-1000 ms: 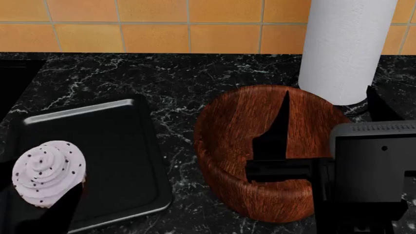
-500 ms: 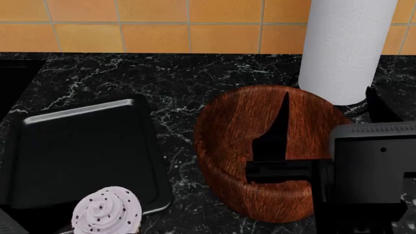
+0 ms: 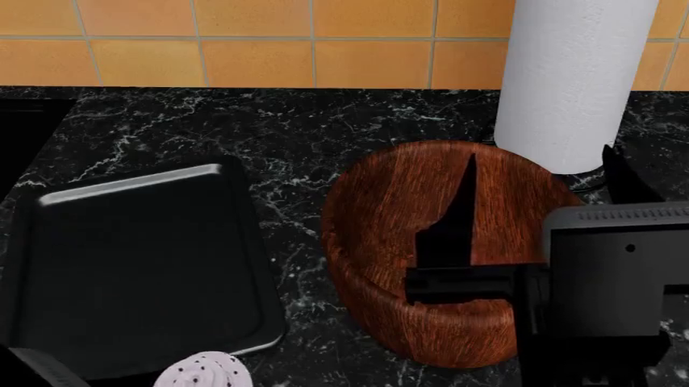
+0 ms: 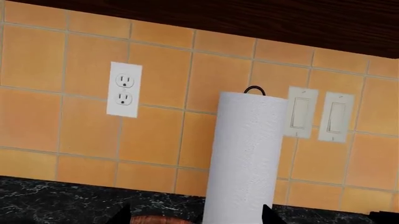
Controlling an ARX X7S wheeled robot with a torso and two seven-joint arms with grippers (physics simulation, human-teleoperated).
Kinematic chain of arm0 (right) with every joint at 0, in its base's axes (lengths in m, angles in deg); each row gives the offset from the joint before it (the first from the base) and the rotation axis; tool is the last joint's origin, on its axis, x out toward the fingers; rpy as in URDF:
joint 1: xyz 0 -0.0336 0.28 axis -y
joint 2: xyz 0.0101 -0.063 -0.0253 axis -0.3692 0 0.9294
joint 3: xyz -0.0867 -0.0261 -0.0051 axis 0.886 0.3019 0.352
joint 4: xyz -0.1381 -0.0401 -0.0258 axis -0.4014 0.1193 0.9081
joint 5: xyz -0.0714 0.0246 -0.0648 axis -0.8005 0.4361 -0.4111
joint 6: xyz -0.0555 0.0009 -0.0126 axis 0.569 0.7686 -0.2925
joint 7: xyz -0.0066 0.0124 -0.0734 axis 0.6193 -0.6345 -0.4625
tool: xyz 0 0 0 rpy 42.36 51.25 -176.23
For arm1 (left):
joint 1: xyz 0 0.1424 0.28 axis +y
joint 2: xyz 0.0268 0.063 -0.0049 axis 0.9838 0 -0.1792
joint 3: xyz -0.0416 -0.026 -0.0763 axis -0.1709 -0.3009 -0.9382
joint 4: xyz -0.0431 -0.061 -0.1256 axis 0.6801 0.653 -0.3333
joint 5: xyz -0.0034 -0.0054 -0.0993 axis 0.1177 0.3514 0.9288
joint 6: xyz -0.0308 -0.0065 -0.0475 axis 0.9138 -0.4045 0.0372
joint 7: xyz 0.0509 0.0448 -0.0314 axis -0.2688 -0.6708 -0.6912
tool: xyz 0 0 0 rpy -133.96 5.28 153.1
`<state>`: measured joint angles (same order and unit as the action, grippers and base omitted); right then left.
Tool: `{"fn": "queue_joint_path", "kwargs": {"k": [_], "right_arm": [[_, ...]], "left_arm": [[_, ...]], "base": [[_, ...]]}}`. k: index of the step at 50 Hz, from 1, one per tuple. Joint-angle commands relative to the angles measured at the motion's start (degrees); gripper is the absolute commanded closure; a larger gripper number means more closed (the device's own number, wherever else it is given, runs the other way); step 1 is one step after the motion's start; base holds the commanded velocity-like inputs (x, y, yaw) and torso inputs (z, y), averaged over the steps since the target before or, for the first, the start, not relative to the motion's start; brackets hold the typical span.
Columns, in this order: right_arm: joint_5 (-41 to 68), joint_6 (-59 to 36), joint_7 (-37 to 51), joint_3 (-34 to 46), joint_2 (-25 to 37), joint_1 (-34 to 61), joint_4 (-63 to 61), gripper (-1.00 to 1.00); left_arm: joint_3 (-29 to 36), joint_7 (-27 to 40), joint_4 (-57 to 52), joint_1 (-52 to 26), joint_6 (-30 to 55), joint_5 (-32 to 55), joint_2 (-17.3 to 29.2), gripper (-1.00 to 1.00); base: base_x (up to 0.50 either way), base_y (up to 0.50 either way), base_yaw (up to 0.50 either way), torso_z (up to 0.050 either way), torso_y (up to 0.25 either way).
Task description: Move the fresh-baked cupcake off the tray onto the counter, and place the bowl used for mixing into the sink.
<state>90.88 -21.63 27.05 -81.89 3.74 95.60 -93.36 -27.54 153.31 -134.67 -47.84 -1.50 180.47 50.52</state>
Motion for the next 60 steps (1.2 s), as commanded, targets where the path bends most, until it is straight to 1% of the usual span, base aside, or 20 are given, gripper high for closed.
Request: {"fn": "queue_joint_path", "kwargs": {"k": [1, 5, 12, 25, 37, 40, 60], "right_arm": [[0.1, 0.1, 0.4, 0.3, 0.1, 0.2, 0.2, -1.0], [0.3, -0.3, 0.5, 0.5, 0.2, 0.7, 0.2, -1.0], [0.4, -0.2, 0.6, 0.8, 0.2, 0.9, 0.1, -1.0], [1.7, -1.5, 1.1, -0.4, 0.5, 0.9, -1.4, -1.0], [2.0, -1.8, 1.6, -0.3, 0.6, 1.1, -1.8, -1.0], [2.1, -1.6, 1.5, -0.3, 0.6, 1.0, -1.8, -1.0], [2.4, -0.7, 1.9, -0.7, 0.9, 0.2, -1.6, -1.0]], "left_arm": [[-0.4, -3.7, 1.1, 4.4, 0.7, -5.0, -0.6, 1.0], [-0.1, -3.6, 1.1, 4.3, 1.1, -5.4, -0.2, 1.0], [-1.0, -6.3, 1.7, 7.0, 1.4, -8.3, 0.3, 1.0], [-1.3, -8.6, 2.5, 9.8, 1.4, -11.7, 0.6, 1.0], [-1.4, -13.5, 3.6, 13.7, 1.5, -17.7, 0.7, 1.0], [-1.1, -12.7, 3.6, 13.3, 1.6, -17.0, 0.9, 1.0], [0.6, -14.7, 5.3, 14.2, 2.2, -20.3, 0.8, 1.0]], "base": [[0.0, 0.0, 0.0, 0.0, 0.0], [0.0, 0.0, 0.0, 0.0, 0.0], [0.0, 0.0, 0.0, 0.0, 0.001], [0.0, 0.0, 0.0, 0.0, 0.0], [0.0, 0.0, 0.0, 0.0, 0.0], [0.0, 0.0, 0.0, 0.0, 0.0], [0.0, 0.0, 0.0, 0.0, 0.0]]}}
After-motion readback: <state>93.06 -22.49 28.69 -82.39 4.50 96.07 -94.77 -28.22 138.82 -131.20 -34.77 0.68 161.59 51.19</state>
